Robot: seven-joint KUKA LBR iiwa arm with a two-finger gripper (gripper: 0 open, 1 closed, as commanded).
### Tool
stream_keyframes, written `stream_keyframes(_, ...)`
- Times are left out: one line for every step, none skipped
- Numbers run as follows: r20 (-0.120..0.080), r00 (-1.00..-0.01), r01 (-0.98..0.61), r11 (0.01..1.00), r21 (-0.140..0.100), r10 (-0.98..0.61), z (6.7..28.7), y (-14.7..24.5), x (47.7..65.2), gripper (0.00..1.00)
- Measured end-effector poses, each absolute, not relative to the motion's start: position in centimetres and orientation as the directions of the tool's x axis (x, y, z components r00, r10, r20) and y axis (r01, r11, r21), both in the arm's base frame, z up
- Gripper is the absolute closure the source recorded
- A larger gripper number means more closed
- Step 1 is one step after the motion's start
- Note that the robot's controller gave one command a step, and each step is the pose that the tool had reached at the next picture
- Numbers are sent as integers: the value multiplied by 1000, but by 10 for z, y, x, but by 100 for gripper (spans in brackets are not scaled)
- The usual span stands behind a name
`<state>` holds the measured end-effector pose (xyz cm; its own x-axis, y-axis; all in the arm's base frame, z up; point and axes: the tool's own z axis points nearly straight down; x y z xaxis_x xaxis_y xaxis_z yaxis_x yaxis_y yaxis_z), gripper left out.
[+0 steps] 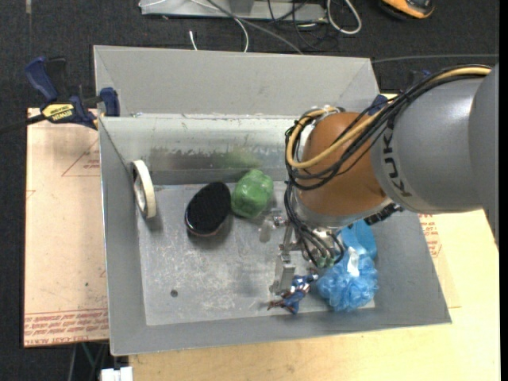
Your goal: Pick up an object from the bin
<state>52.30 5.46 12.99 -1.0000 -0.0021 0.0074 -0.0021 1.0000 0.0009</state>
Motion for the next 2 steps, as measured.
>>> stream_keyframes(0, -1000, 0, 1000, 1, 0, 134, 54, 525, 0)
stream_keyframes(-17, -982, -187, 982, 3, -187, 74, -25, 487, 0)
